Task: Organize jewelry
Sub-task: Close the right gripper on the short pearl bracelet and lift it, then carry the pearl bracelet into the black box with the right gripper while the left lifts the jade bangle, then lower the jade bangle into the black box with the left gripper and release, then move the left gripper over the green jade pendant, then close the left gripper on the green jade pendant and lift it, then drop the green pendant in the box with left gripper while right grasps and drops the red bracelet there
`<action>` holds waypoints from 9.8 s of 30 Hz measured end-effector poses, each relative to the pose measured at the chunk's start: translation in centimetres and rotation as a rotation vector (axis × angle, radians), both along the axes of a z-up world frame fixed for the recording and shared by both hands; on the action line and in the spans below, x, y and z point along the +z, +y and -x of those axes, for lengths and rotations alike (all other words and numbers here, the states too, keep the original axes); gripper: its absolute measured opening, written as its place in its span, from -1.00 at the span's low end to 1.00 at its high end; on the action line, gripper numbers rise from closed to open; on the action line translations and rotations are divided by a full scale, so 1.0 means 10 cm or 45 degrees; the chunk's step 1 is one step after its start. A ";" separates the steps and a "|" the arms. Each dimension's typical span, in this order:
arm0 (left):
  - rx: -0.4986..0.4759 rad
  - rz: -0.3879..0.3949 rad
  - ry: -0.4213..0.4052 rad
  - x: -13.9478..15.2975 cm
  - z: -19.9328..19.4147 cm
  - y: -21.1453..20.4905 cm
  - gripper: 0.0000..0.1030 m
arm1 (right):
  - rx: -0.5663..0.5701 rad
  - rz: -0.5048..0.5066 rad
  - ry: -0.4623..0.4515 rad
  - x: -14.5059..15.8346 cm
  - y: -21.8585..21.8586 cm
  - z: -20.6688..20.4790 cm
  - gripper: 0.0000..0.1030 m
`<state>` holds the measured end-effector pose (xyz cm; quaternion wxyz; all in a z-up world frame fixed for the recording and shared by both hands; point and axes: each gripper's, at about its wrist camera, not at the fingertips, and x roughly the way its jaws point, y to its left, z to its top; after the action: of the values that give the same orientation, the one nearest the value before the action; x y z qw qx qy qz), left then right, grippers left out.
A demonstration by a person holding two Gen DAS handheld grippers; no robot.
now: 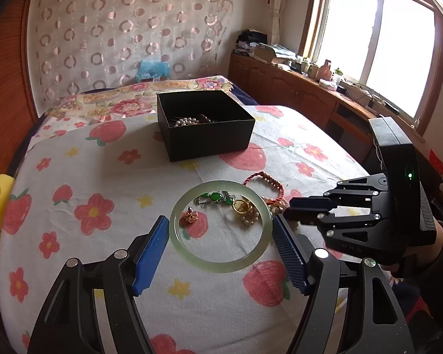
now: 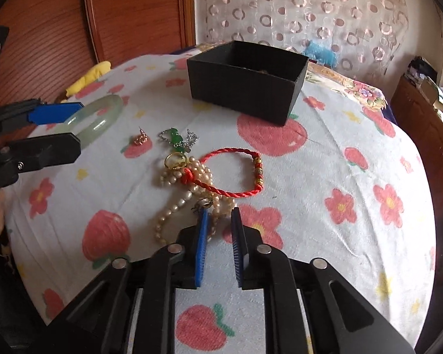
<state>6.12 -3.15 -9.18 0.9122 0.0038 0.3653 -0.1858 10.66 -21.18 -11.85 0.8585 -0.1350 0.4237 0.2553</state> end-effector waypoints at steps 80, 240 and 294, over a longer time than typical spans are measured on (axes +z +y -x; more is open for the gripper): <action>0.015 -0.078 -0.080 0.42 -1.40 -0.03 0.33 | 0.061 -0.185 -0.324 1.35 0.17 -1.49 -0.88; -0.024 -0.291 0.184 -0.31 -0.88 -0.30 -0.96 | -0.087 -0.022 -0.049 0.00 -0.54 -0.58 -0.52; 0.060 -0.124 -0.146 0.78 -1.47 -0.40 -0.96 | -0.081 -0.194 -0.192 0.71 -0.32 -1.29 -0.31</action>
<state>20.81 -7.11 -1.37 0.9345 0.0502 0.3210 -0.1456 23.58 -24.35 -4.78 0.9034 -0.0746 0.3412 0.2487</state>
